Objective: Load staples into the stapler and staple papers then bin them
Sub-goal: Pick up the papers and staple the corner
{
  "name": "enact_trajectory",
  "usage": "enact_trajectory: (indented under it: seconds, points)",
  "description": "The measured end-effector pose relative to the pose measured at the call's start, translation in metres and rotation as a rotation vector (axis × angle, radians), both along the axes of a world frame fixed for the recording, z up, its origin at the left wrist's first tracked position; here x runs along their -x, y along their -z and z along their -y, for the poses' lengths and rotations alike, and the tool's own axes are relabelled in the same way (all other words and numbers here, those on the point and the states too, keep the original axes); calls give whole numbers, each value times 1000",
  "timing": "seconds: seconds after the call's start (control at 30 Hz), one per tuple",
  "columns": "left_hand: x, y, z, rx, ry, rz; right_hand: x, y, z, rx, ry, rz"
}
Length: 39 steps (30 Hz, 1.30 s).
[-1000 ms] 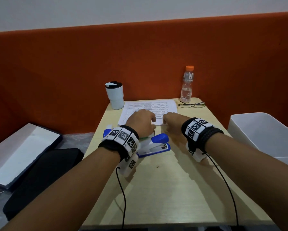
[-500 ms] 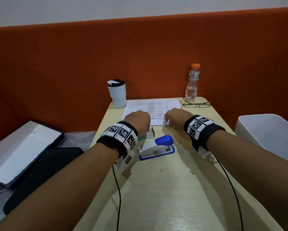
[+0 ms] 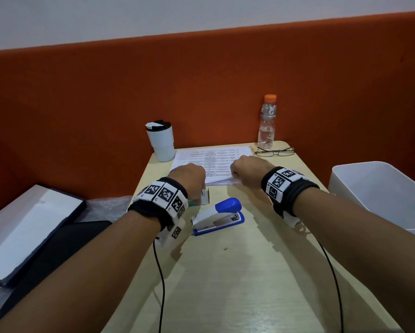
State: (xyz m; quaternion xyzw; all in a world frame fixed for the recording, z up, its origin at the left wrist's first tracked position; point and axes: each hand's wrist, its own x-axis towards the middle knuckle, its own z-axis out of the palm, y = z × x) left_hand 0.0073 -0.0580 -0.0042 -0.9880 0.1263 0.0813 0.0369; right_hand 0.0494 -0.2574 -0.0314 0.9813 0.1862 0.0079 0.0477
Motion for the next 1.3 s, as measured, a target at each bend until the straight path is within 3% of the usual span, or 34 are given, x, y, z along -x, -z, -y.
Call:
enact_trajectory:
  seconds: [0.13,0.37,0.63,0.73,0.83,1.0,1.17,1.3]
  points:
    - [0,3,4,-16,-4,24,2,-2,0,67,-49,79]
    - [-4,4,5,-35,-8,14,4,-3,1,2,-105,153]
    - [-15,1,12,147,-115,370,6,-5,6,-124,-187,289]
    - [-25,3,9,82,-129,315,6,-2,12,-146,-196,304]
    - [-34,6,8,18,-81,227,8,0,15,-186,-141,294]
    - [-38,6,26,-30,14,235,7,0,15,-257,-28,245]
    - [-40,4,34,-56,69,245,4,6,20,-353,89,47]
    - [-43,8,31,-55,84,246,0,9,26,-450,256,31]
